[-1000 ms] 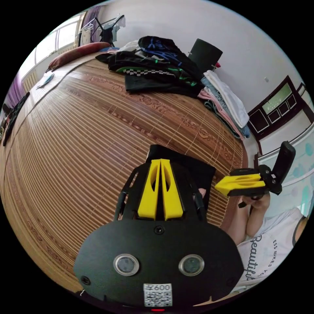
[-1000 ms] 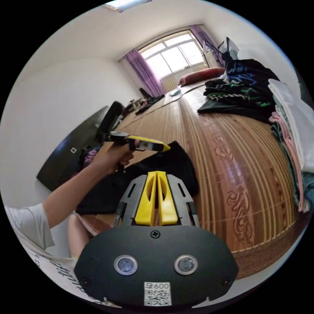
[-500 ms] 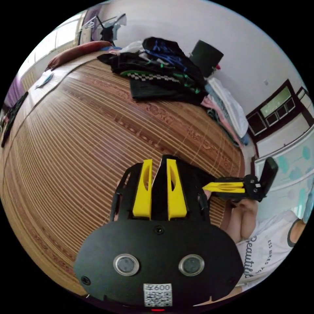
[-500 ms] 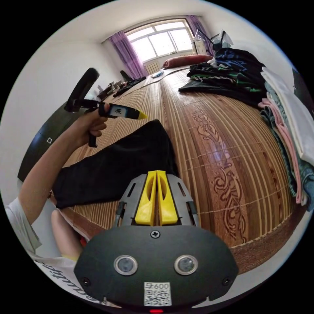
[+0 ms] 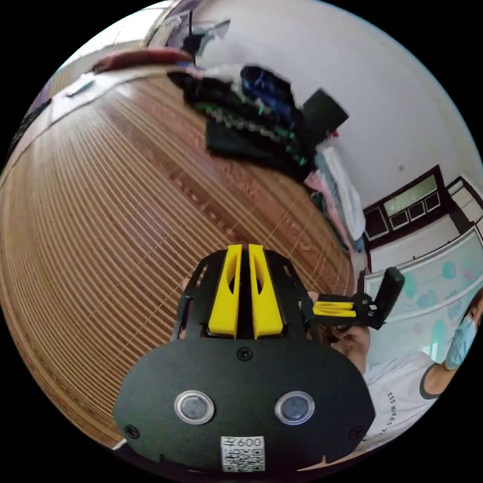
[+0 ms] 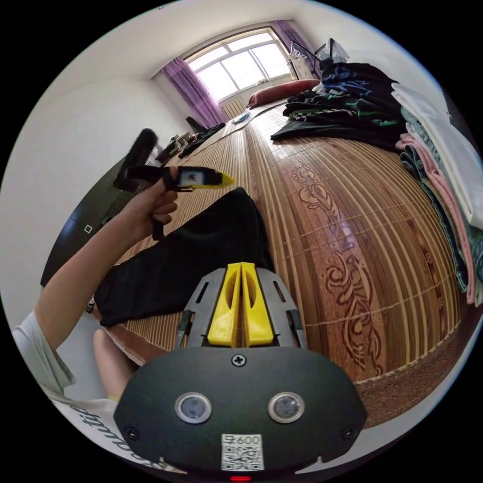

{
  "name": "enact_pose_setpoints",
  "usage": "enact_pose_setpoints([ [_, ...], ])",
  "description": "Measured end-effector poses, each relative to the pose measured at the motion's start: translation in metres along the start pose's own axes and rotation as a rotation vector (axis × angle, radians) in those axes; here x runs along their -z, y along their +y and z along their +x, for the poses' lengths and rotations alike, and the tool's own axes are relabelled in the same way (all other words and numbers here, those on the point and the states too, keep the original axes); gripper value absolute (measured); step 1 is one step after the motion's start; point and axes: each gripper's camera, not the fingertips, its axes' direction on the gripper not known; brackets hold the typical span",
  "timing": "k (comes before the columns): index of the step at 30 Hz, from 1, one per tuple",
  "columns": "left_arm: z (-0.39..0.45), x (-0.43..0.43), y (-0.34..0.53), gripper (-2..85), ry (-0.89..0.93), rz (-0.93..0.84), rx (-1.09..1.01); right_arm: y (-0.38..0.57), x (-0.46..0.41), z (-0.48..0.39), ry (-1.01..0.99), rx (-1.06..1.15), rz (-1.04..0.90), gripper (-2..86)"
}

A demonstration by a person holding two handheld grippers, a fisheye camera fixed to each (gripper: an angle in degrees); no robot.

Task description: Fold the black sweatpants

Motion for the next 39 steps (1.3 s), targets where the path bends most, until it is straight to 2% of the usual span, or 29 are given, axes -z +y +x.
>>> enact_pose_setpoints([
  [2,0.046,0.102,0.038,0.5,-0.020,0.245,0.079,0.005,-0.004,0.014,-0.014,0.001,0.006,-0.9],
  [3,0.060,0.125,0.050,0.5,-0.065,0.271,0.078,0.006,-0.005,0.018,-0.016,0.001,0.008,-0.9],
  [4,0.091,0.166,0.075,0.4,-0.195,0.285,0.044,0.008,-0.008,0.024,-0.014,0.000,0.011,-0.9],
  [6,0.141,0.211,0.120,0.4,-0.437,0.234,-0.053,0.013,-0.012,0.029,0.009,0.007,0.019,-0.9],
  [8,0.198,0.252,0.200,0.4,-0.724,0.135,-0.109,0.025,-0.016,0.030,0.079,0.019,0.015,-0.9],
  [12,0.265,0.311,0.324,0.6,-0.877,0.082,-0.056,0.056,-0.017,0.017,0.269,0.090,0.074,-0.9],
  [13,0.282,0.333,0.358,0.6,-0.912,0.070,0.001,0.057,-0.020,0.009,0.349,0.131,0.081,-0.9],
  [14,0.295,0.358,0.386,0.6,-0.942,0.085,0.088,0.054,-0.019,0.003,0.330,0.137,0.130,-0.9],
  [15,0.301,0.370,0.397,0.5,-0.947,0.104,0.138,0.051,-0.017,0.001,0.255,0.132,0.165,-0.9],
  [17,0.314,0.417,0.413,0.4,-0.824,0.205,0.293,0.030,-0.031,-0.004,-0.195,0.134,0.205,-0.9],
  [19,0.318,0.439,0.396,0.3,-0.716,0.221,0.362,0.006,-0.080,-0.026,-0.277,0.194,0.088,-0.9],
  [21,0.306,0.433,0.375,0.2,-0.614,0.059,0.488,-0.008,-0.142,-0.053,-0.122,0.310,-0.061,-0.9],
  [23,0.328,0.458,0.378,0.1,-0.522,0.122,0.526,-0.014,-0.202,-0.049,0.065,0.321,-0.225,-0.9],
  [25,0.349,0.475,0.378,0.1,-0.470,0.145,0.563,-0.018,-0.211,-0.023,0.069,0.286,-0.209,-0.9],
  [28,0.403,0.492,0.360,0.0,-0.520,0.113,0.525,-0.027,-0.218,0.044,-0.023,0.174,-0.232,-0.9],
  [31,0.458,0.508,0.354,0.0,-0.570,0.130,0.494,-0.027,-0.216,0.120,-0.148,0.009,-0.176,-0.9],
  [35,0.525,0.535,0.349,0.0,-0.593,0.153,0.488,-0.008,-0.195,0.211,0.016,-0.157,-0.019,-0.9],
  [37,0.551,0.546,0.347,0.0,-0.600,0.157,0.482,0.001,-0.188,0.233,0.010,-0.166,0.023,-0.9],
  [39,0.577,0.557,0.346,0.1,-0.607,0.159,0.476,0.015,-0.178,0.239,0.130,-0.130,0.104,-0.9],
])
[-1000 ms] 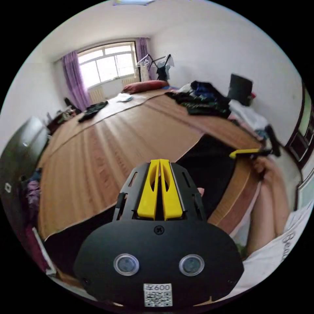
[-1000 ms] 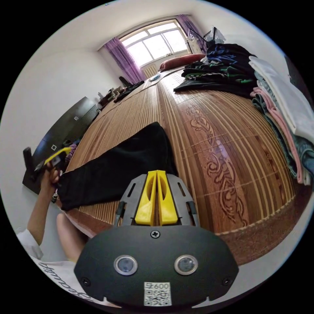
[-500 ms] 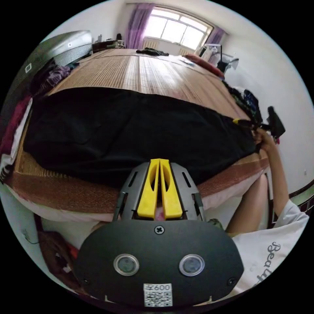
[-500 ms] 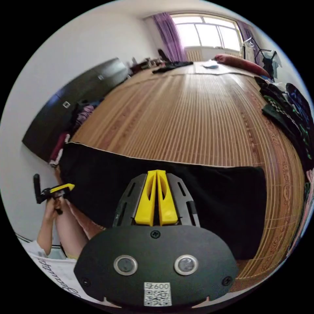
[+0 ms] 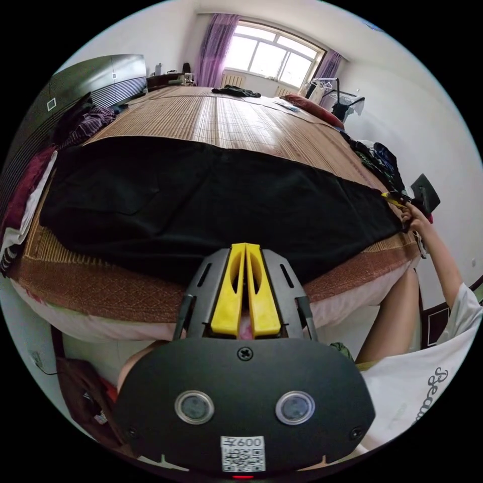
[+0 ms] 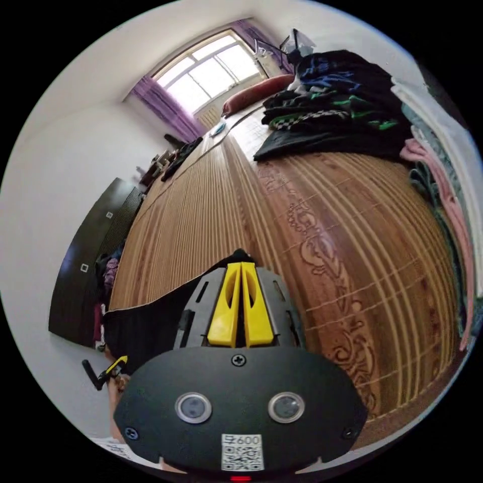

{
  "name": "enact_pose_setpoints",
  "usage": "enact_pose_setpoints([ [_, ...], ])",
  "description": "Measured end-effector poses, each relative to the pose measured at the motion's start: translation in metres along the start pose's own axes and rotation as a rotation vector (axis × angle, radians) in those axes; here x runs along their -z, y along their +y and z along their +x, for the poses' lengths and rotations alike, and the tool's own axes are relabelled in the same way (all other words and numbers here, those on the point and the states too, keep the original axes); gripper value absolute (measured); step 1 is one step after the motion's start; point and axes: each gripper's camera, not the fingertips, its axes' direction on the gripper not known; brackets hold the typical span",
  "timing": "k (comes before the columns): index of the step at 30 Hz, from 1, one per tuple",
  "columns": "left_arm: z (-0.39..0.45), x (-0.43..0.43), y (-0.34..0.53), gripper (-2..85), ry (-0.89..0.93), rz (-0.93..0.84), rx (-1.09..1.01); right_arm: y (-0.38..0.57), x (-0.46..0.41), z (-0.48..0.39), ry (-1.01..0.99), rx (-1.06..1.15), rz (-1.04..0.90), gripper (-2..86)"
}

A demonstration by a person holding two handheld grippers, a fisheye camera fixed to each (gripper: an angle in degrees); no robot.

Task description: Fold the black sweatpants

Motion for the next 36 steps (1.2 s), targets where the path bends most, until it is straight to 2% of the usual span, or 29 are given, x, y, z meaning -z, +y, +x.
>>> enact_pose_setpoints([
  [2,0.020,0.032,0.011,0.2,-0.019,0.020,-0.015,0.030,0.015,-0.005,0.114,0.121,0.132,-0.9],
  [6,0.047,0.081,0.037,0.3,-0.047,0.100,-0.005,0.102,0.002,-0.033,-0.138,0.313,0.049,-0.9],
  [7,0.043,0.104,0.049,0.4,0.003,0.141,0.101,0.136,-0.006,-0.051,-0.176,0.393,0.022,-0.9],
  [8,0.036,0.128,0.065,0.6,0.094,0.189,0.218,0.174,-0.015,-0.073,-0.194,0.497,0.012,-0.9],
  [9,0.036,0.141,0.076,0.6,0.141,0.243,0.246,0.193,-0.020,-0.084,-0.194,0.548,0.013,-0.9],
  [11,0.041,0.186,0.129,1.1,0.237,0.517,0.331,0.259,-0.048,-0.127,-0.169,0.749,0.012,-0.9],
  [12,0.043,0.193,0.140,1.3,0.238,0.559,0.346,0.271,-0.057,-0.136,-0.166,0.776,0.003,-0.9],
  [15,0.063,0.218,0.167,3.0,0.198,0.480,0.329,0.314,-0.100,-0.177,-0.320,0.857,-0.096,-0.9],
  [17,0.083,0.237,0.189,9.2,0.145,0.408,0.289,0.342,-0.129,-0.201,-0.456,0.880,-0.170,-0.9],
  [20,0.116,0.261,0.217,12.1,0.032,0.378,0.183,0.377,-0.163,-0.216,-0.522,0.898,-0.168,-0.9],
  [24,0.150,0.274,0.237,11.6,-0.077,0.330,0.073,0.409,-0.207,-0.222,-0.491,0.916,-0.208,-0.9],
  [29,0.164,0.283,0.260,8.8,-0.009,0.364,0.111,0.443,-0.262,-0.200,-0.479,0.919,-0.218,-0.9],
  [33,0.172,0.288,0.285,4.3,-0.031,0.403,0.144,0.453,-0.302,-0.192,-0.487,0.927,-0.213,-0.9],
  [36,0.185,0.292,0.305,2.8,-0.030,0.410,0.151,0.457,-0.348,-0.199,-0.416,0.978,-0.182,-0.9],
])
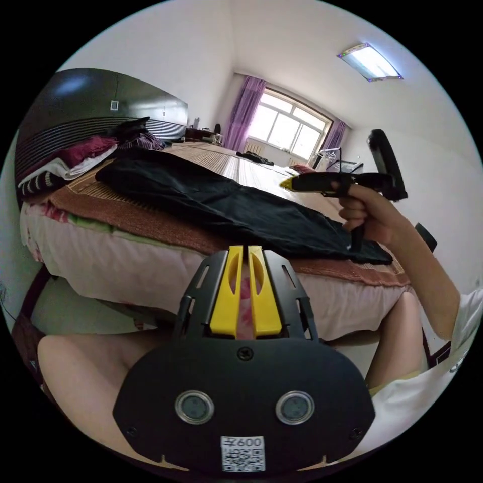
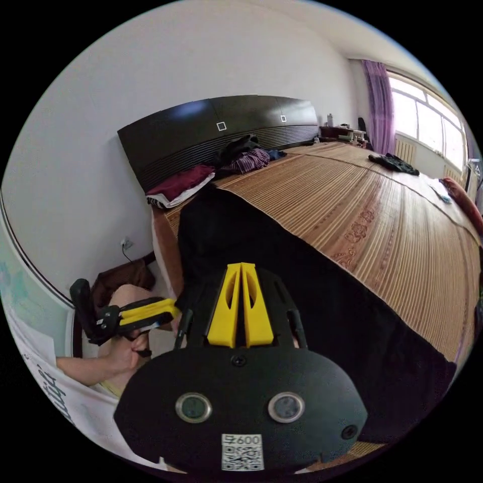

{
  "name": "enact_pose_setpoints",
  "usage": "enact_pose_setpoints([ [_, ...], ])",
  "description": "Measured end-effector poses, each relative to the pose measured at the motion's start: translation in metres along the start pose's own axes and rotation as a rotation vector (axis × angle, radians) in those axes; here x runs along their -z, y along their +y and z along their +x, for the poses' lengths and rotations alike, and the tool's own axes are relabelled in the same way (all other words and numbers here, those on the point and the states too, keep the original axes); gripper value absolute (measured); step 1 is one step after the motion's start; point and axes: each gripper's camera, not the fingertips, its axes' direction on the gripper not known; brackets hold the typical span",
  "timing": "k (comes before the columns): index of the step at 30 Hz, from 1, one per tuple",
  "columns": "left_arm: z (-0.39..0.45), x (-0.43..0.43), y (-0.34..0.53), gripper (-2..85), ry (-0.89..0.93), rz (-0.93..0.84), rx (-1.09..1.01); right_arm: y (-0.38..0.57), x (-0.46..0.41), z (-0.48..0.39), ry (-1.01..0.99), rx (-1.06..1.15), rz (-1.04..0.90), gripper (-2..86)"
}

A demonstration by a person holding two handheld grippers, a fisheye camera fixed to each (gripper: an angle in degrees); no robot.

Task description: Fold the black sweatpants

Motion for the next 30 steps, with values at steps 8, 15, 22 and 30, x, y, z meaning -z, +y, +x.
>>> enact_pose_setpoints([
  [8,0.026,0.029,0.049,2.2,-0.014,-0.019,-0.051,-0.012,-0.169,0.045,0.089,0.069,-0.181,-0.9],
  [15,0.044,0.046,0.083,1.8,-0.026,-0.018,-0.144,0.037,-0.255,0.080,0.131,0.012,-0.327,-0.8],
  [22,0.088,0.051,0.116,1.4,-0.084,-0.057,-0.252,0.096,-0.297,0.086,0.209,0.107,-0.308,-0.8],
  [30,0.151,0.034,0.144,1.4,-0.188,-0.148,-0.559,0.146,-0.332,0.085,0.303,0.256,-0.337,-0.8],
])
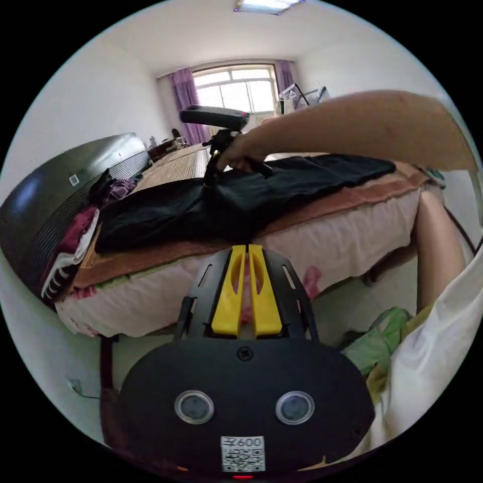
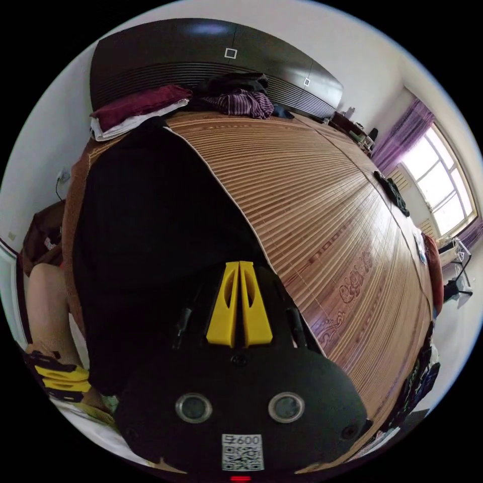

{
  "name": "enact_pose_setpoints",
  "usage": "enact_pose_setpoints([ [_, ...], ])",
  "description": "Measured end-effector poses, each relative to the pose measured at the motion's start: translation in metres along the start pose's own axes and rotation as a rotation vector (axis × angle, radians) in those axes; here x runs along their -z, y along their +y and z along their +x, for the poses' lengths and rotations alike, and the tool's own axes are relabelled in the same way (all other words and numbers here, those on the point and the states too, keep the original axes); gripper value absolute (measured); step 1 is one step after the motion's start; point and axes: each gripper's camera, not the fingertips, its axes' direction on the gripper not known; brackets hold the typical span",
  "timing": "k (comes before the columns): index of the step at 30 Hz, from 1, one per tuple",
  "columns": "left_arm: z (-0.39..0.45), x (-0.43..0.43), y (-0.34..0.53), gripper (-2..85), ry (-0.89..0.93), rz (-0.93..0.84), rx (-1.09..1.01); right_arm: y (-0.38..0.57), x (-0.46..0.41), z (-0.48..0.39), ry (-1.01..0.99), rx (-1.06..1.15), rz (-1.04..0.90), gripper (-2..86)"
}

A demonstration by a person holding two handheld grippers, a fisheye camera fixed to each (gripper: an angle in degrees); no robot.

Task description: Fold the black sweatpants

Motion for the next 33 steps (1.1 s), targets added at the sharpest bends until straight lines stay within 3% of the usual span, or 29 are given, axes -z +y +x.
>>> enact_pose_setpoints([
  [12,0.024,0.007,-0.004,1.2,-0.018,0.004,0.005,0.057,-0.036,0.012,-0.016,-0.023,0.025,-0.8],
  [26,0.013,0.020,-0.051,1.5,0.080,0.021,0.285,0.112,-0.031,0.017,0.018,-0.022,0.055,-0.8],
  [33,0.009,0.031,-0.079,0.9,0.124,-0.031,0.314,0.133,-0.014,0.013,0.073,0.013,0.070,-0.8],
])
